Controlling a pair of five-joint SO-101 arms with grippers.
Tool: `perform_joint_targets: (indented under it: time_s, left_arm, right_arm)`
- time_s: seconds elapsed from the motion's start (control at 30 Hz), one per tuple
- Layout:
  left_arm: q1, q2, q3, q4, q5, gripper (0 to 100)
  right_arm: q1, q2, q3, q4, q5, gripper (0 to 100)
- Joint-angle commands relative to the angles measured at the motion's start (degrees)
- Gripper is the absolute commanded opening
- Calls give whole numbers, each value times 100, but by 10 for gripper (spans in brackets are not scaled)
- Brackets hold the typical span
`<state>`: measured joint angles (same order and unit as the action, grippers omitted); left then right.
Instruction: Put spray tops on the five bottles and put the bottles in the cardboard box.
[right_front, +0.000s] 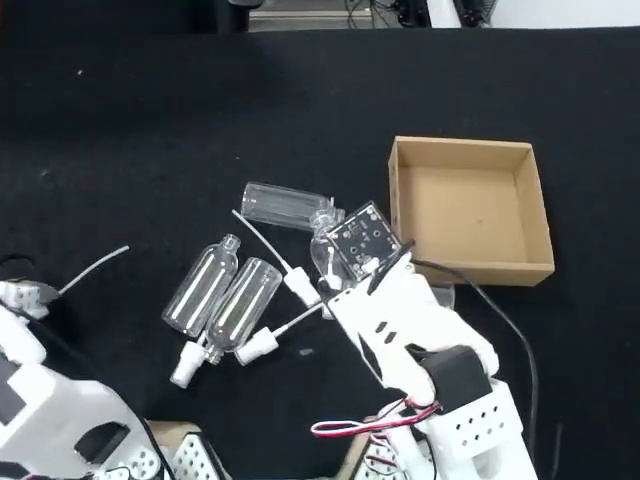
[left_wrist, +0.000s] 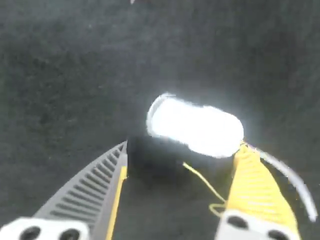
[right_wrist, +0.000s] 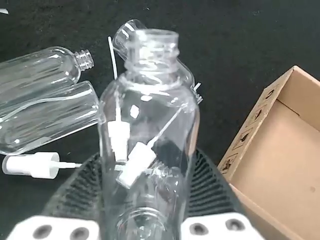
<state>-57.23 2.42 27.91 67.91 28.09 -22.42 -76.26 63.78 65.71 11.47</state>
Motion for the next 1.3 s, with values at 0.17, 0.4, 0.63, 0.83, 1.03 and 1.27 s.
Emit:
perform_joint_targets:
  time_s: [0.17, 0.4, 0.63, 0.83, 1.03, 1.27]
  left_arm:
    - [242, 642, -1103, -97, 1108, 307]
    - [242, 905, -1789, -62, 1327, 307]
    - [251, 1345, -1886, -79, 1336, 307]
    - [251, 1591, -1912, -44, 1292, 210]
    - [602, 1187, -1903, -53, -360, 61]
    - [1402, -62, -1921, -53, -1345, 29]
  right_arm:
    - [-70, -127, -40, -167, 9, 11]
    - [-70, -127, -40, -167, 9, 11]
    - [-70, -127, -40, -167, 9, 11]
    - [-70, -127, -40, -167, 9, 11]
    - [-70, -127, -40, -167, 18, 11]
    - [-70, -127, -40, -255, -35, 11]
